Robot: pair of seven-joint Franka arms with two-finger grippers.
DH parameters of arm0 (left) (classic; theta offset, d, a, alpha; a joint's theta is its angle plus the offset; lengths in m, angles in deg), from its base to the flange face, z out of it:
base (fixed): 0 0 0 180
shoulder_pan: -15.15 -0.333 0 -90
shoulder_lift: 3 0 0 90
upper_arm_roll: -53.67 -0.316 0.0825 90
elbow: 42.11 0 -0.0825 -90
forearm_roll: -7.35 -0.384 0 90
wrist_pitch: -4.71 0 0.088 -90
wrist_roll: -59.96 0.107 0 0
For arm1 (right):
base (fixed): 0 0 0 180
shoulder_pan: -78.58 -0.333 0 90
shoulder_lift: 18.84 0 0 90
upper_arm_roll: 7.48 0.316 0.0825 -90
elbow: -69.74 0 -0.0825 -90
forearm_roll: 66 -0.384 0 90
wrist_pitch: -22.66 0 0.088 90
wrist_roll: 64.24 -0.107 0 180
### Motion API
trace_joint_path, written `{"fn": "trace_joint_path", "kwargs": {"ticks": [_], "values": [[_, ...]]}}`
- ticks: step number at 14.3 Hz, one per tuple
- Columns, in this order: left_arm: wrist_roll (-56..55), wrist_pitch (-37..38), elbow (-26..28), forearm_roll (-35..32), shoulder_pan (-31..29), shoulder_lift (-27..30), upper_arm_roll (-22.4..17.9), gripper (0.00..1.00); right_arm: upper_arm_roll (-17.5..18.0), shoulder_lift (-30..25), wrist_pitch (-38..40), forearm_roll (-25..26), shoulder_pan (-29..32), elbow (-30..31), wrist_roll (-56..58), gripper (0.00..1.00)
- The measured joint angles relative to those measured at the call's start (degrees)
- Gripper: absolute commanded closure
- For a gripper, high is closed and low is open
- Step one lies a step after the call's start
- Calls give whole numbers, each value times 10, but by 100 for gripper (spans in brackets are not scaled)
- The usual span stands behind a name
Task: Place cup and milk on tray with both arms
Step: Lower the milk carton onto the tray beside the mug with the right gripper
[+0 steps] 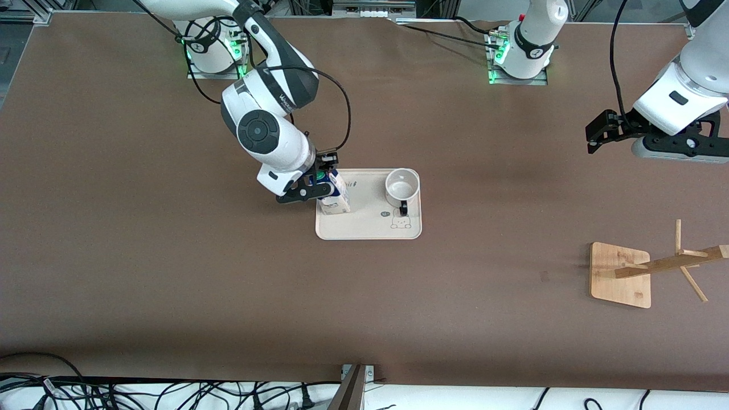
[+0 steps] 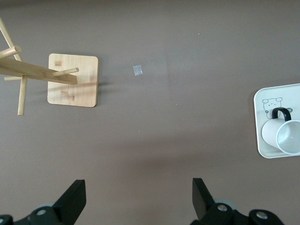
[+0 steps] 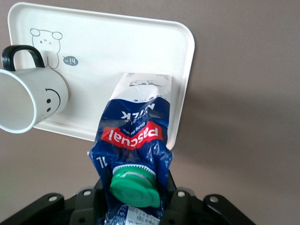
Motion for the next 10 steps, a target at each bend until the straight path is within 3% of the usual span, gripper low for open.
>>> {"fn": "trace_joint_path", "kwargs": {"ticks": [1, 10], "values": [[0, 0, 0, 0, 0, 0, 0, 0, 0, 3, 0, 0, 0, 0, 1, 0], [0, 0, 0, 1, -2, 0, 0, 0, 1, 43, -52, 3, -3, -11, 2, 0]]}}
